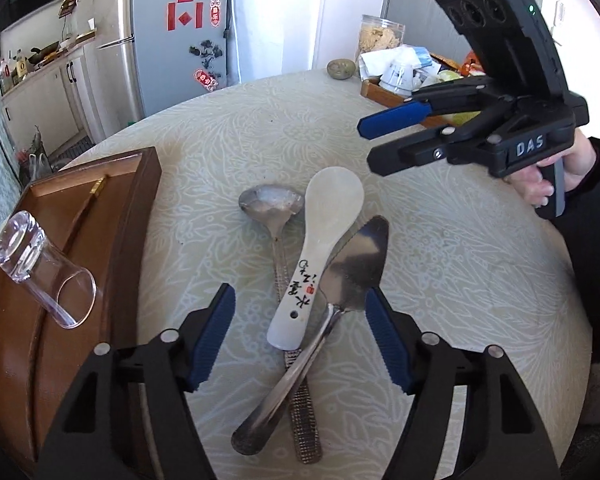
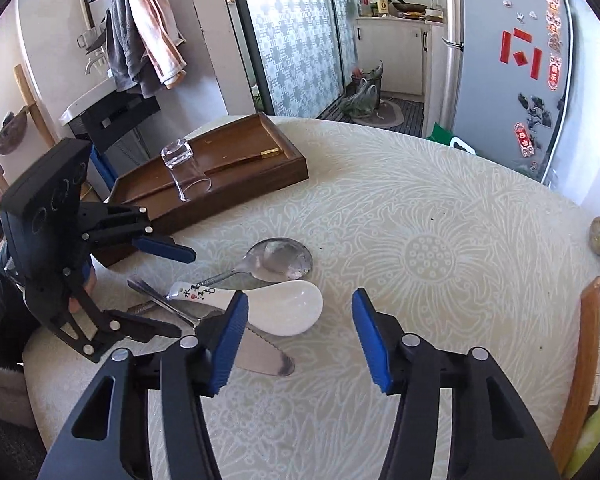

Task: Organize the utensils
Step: 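Move the left tool to the white ceramic spoon and close on it, then lift the white spoon with the left tool and carry it over the tray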

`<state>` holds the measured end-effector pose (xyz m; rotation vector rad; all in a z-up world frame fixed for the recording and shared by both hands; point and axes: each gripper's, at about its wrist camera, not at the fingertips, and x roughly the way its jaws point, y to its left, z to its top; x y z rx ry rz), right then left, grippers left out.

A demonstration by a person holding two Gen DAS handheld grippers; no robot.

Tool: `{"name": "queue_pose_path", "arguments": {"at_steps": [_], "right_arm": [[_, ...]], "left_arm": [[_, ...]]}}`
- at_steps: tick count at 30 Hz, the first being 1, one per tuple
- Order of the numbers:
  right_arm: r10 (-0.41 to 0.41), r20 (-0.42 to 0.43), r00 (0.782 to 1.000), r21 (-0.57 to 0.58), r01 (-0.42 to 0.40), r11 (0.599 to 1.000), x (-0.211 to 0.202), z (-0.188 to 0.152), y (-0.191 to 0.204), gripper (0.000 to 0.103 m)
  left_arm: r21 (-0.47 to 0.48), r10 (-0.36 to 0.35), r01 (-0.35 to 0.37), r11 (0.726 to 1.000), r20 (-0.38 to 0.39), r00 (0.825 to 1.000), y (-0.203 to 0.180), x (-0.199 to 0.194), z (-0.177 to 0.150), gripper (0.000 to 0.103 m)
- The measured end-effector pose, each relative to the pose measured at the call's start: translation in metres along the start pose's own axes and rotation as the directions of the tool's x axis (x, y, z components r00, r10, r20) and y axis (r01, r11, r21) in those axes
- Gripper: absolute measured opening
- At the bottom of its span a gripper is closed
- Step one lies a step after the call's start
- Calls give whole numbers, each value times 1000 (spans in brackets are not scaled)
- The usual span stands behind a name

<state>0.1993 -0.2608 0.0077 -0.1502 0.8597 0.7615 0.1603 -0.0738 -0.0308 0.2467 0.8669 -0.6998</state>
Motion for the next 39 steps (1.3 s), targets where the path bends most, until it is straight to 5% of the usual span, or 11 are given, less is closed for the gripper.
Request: {"name": "queue_pose_path", "arguments": {"at_steps": [11,28,32,39], "right_arm": [[3,-48,999,1,-3,1000,12,-2,3,35],[59,-73,996,141,-48,989,36,-6,-15,23],[57,-67,996,154,-46,987,36,-6,-17,12],[61,-65,996,147,-51,988,37,-6,-14,9]], "left_arm": [[22,7,-7,1000,-13,1000,-4,3,-2,43],[44,16,-15,999,-19,1000,-7,5,-2,40],[44,13,-13,999,-17,1000,-8,5,-2,35],[45,19,-18,999,-15,1000,-9,5,-1,23]]}}
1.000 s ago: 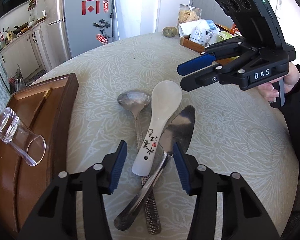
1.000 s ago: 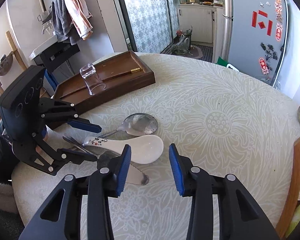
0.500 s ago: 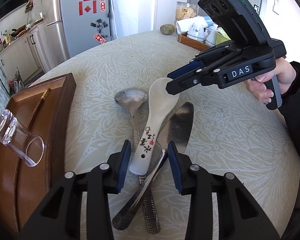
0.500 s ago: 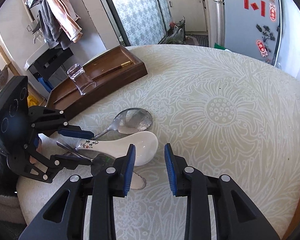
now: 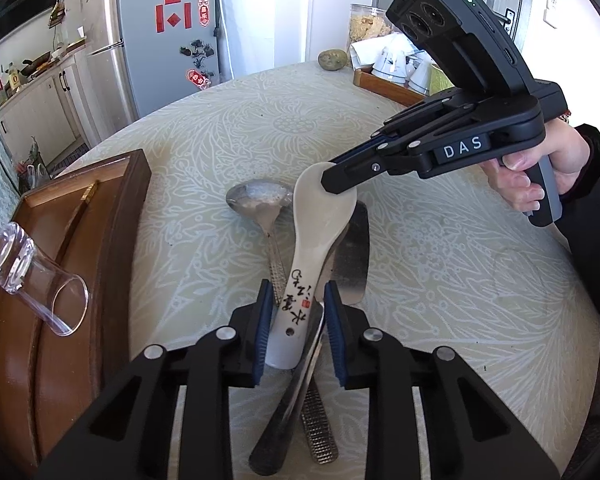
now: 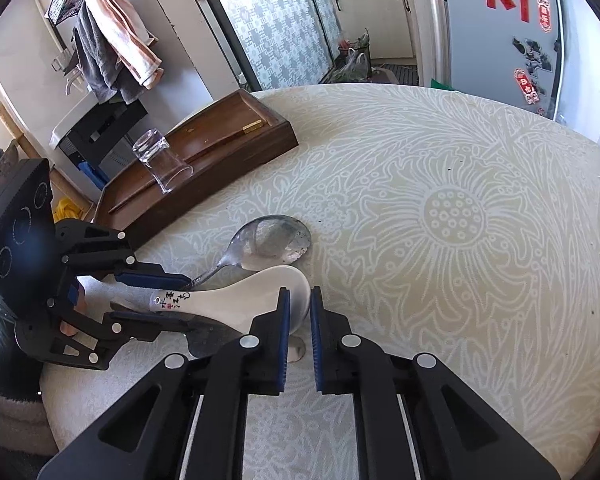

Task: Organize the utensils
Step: 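Lift the white spoon with the left tool and carry it over the tray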

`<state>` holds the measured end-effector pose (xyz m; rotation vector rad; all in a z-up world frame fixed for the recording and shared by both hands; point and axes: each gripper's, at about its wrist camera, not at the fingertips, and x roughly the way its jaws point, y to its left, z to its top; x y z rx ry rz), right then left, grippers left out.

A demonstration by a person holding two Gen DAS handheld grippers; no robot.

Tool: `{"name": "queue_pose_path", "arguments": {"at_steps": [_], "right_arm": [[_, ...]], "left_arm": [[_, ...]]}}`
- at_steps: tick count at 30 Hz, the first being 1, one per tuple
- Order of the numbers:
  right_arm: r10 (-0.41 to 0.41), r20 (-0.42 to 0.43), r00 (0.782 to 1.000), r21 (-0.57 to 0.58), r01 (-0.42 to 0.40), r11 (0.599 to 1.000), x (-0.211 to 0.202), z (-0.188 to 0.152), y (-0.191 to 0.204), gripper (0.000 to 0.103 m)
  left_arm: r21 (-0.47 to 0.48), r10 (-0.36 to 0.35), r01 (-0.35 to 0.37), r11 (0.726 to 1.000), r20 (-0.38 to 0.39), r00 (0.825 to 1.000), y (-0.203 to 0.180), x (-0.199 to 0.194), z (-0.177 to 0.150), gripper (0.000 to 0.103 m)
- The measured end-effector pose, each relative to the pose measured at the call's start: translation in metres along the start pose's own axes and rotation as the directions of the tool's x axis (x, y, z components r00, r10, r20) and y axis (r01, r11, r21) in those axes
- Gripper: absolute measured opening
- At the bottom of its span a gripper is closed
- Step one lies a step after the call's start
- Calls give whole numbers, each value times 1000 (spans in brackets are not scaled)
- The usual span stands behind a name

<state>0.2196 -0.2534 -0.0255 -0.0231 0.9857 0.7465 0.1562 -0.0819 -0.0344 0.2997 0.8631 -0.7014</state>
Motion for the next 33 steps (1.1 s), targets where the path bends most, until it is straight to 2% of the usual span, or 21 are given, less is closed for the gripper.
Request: {"name": "queue_pose_path", "arguments": {"at_steps": [15,23,33], "right_arm": [[2,46,999,-6,-2,1000,-15,5,3,6],[9,85,996,-3,-9,1000,-25,9,6,6],[8,80,997,-8,-7,1000,-24,8,7,6]], "left_arm": [[21,-21,21,1000,16,1000,-5,-7,1,18],[39,-15,13,999,50,999,-6,-17,1,17],[51,-22,20,998,36,999,-7,-17,0,16]]}}
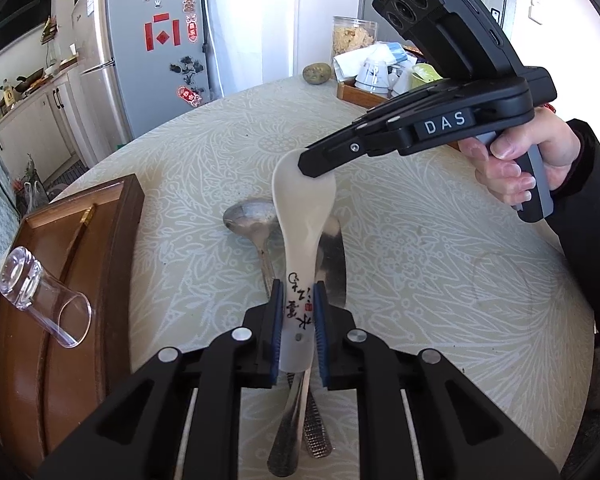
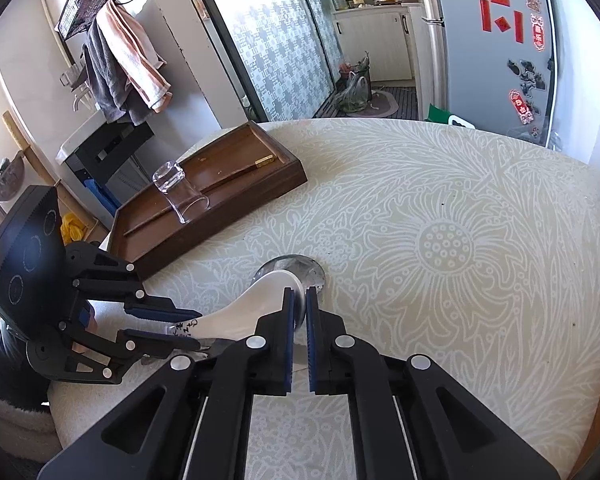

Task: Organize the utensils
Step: 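Lift the white spoon with the left tool and carry it over the tray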

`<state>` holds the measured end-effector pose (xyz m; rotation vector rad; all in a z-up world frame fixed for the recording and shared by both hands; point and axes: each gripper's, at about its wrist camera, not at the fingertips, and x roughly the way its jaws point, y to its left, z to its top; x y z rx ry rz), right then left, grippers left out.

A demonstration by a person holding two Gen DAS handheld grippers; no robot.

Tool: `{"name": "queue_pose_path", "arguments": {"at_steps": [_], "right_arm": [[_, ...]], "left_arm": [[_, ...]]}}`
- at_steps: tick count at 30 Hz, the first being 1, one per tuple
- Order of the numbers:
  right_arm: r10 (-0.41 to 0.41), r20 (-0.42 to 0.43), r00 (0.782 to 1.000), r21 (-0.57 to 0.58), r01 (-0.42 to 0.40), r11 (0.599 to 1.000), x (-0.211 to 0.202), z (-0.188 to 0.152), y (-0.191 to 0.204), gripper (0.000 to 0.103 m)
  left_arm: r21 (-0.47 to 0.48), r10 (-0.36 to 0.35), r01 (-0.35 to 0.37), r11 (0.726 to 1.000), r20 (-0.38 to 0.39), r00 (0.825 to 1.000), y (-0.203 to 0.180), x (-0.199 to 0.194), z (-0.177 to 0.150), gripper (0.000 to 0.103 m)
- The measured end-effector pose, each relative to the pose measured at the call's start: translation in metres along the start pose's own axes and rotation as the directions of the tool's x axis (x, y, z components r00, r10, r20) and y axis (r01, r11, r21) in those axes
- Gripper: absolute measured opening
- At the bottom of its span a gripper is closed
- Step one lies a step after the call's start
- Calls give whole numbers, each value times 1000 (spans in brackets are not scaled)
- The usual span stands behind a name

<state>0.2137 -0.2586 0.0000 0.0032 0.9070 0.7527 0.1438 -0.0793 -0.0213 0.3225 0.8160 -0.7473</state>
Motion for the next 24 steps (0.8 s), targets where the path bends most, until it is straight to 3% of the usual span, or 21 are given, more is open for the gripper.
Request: {"name": "queue_pose_path", "arguments": {"at_steps": [13,24], "right_arm": [[3,7,1000,-9,-3,1000,0,14,15,6],[26,-2,1000,-109,-26,994,20,62,72,6]], "left_arm": [[-16,24,-24,1000,16,1000,5,-18,1,16],[-79,104,-99,992,60,993,41,-66,-14,16]]}}
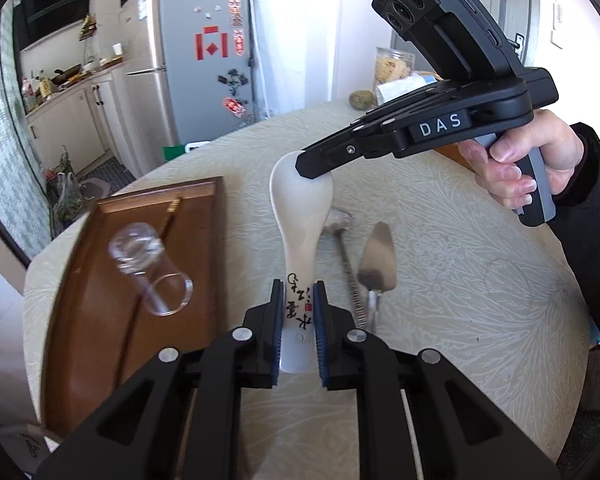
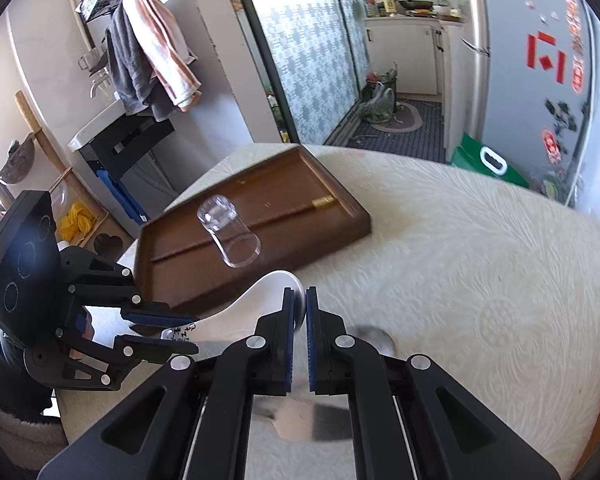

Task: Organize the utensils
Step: 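Lift the white spoon with the left tool and carry it over the tray, then lower the white spoon into the tray and open the left tool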

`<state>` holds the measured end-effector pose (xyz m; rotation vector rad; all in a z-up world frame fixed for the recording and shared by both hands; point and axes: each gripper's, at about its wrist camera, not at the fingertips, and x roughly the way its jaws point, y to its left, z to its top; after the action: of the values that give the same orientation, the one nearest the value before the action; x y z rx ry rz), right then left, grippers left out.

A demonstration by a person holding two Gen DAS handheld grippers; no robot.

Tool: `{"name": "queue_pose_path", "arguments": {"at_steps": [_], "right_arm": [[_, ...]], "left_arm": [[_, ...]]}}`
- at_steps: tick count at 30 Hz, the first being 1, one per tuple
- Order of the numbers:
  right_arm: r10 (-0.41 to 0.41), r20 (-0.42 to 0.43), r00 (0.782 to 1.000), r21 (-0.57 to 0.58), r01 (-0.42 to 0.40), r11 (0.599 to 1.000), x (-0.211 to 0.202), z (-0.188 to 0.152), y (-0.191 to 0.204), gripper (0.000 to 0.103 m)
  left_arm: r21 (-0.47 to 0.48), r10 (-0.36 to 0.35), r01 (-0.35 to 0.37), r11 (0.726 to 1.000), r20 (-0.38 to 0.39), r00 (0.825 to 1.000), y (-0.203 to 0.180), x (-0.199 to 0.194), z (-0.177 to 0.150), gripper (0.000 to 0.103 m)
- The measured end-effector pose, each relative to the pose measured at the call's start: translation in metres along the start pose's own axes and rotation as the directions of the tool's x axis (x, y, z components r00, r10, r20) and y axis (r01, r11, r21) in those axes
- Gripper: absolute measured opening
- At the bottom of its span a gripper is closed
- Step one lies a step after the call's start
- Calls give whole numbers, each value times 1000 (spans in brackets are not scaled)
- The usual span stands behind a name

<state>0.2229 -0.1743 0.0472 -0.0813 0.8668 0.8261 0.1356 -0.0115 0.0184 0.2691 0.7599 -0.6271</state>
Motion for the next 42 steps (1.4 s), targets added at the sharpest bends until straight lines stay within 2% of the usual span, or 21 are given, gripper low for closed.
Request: {"name": "queue_pose_path", "arguments": {"at_steps": [9,13,19,27,37,40,42], "right_arm": [[22,0,1000,-104,-22,994,25,60,53,6],[36,-24,999,-131,-39,991,53,83,71,6],[31,-92,995,-159,-46,986,107,106,88,6],[17,-188,982,-173,-50,984,156,119,87,6],[13,-251,968,-157,-54,986,178,115,76,8],[19,-256,966,-154,-61,986,180,115,74,8],[19,-250,968,-147,-57,987,177,114,72,8]], "left_arm": [[-47,88,-86,995,44,995,44,-44,-4,16],[-85,118,-114,990,42,992,70,-55,-15,16],[-148,142,-139,979,13,990,108,-48,-32,16],[-193,127,-130,973,-31,991,140,-24,-46,15],[-192,123,-134,972,-65,990,150,-6,-50,16],[-209,124,-133,969,-53,991,154,-7,-50,21],[-215,131,-138,967,-48,990,155,-9,-49,29]]}}
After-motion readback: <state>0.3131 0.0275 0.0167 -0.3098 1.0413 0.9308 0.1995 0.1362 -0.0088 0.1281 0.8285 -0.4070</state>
